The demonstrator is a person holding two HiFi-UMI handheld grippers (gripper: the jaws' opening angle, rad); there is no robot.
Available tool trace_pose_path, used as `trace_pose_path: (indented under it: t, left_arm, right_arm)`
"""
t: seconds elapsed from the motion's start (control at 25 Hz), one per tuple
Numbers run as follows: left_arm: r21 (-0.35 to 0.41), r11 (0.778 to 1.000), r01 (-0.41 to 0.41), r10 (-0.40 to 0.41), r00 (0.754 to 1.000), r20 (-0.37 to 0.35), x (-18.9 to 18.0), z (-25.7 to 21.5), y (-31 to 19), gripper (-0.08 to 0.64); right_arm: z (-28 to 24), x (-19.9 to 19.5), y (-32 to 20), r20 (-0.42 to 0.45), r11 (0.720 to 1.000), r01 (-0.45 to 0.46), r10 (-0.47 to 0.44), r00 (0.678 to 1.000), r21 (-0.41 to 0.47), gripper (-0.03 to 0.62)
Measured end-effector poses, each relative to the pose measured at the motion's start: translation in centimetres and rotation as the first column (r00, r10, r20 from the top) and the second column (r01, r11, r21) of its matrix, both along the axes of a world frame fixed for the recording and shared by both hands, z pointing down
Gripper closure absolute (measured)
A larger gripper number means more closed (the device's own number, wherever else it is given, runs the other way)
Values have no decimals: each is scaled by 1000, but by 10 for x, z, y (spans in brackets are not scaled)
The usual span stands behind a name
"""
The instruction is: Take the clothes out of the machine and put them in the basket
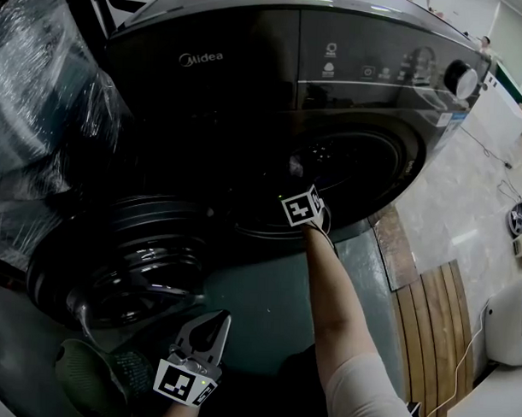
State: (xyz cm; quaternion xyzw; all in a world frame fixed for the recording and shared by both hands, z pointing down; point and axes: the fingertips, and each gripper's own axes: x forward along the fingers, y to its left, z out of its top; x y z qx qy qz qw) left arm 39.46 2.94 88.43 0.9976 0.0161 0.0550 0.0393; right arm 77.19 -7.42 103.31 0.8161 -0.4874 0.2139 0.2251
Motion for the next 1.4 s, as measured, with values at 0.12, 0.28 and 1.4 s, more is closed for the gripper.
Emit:
trace_pose_path:
  t: [0.12, 0.28, 1.4]
  left_arm:
    - [1, 1000, 0, 0, 1000, 3, -1, 0, 0, 538]
    - [2, 1000, 2, -2, 1000, -1, -3, 0, -1, 538]
    - [-38, 997, -61, 59, 997, -51, -71, -24, -20, 538]
  right_arm:
    - [1, 0, 1, -7, 1000, 0, 0, 1000, -13, 543]
    - [-1, 0, 1, -26, 1000, -2, 1, 1000, -19, 554]
    - [-59, -31, 50, -62, 968, -234, 240, 969, 94, 557]
